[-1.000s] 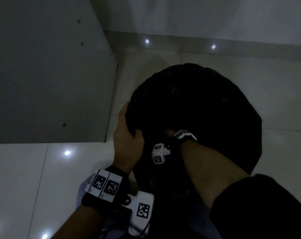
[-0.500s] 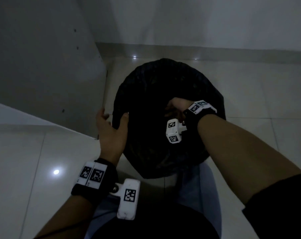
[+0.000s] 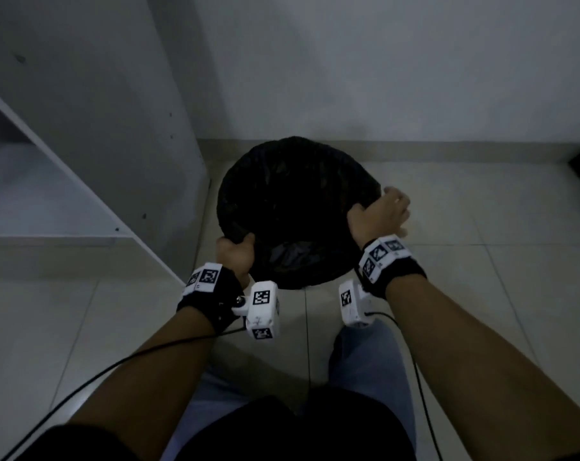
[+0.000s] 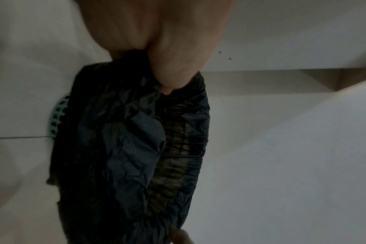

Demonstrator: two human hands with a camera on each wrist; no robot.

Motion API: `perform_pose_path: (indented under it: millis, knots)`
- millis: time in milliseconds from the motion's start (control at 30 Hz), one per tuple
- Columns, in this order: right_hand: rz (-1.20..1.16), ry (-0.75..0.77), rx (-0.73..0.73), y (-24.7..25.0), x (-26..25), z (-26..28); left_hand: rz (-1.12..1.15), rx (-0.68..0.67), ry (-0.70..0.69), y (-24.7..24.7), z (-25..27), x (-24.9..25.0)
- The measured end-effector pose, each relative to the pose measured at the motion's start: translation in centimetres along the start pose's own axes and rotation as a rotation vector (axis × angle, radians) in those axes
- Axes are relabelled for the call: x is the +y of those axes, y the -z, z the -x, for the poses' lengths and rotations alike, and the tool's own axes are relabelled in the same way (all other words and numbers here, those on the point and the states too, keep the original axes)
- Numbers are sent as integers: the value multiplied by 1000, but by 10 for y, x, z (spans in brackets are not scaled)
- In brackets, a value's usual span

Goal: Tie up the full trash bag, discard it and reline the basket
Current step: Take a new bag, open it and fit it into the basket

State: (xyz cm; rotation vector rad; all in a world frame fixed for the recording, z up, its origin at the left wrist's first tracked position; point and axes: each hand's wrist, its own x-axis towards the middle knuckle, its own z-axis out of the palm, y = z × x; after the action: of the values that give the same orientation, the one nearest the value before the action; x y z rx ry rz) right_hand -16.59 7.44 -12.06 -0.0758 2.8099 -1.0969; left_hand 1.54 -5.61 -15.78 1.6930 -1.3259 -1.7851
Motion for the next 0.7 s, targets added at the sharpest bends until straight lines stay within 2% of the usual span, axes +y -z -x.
perform_pose_path:
  millis: [100, 133, 167, 233, 267, 433, 500, 600, 633, 700]
  knots:
    - [-500, -382, -393, 3, 17, 6, 103, -38, 11, 1, 11, 6]
    - [-634, -495, -515, 8, 22, 9, 168, -78, 42, 4, 14, 4]
    - [-720, -556, -564, 12, 26, 13, 258, -178, 92, 9, 23, 4]
    - [-789, -572, -538, 16, 34, 16, 447, -380, 201, 20, 34, -4]
    - [-815, -561, -531, 18, 38, 18, 495, -406, 252, 25, 37, -9]
    - [-765, -569, -608, 18, 54, 38, 283, -452, 257, 44, 37, -33]
    - [-732, -564, -601, 13, 59, 41, 257, -404, 213, 43, 32, -33]
    - [-708, -548, -451, 8, 67, 42, 352, -252, 133, 43, 16, -31]
    - [-692, -534, -446, 7, 69, 40, 336, -246, 117, 44, 13, -29]
    - [-633, -515, -536, 10, 69, 37, 273, -277, 112, 47, 9, -26]
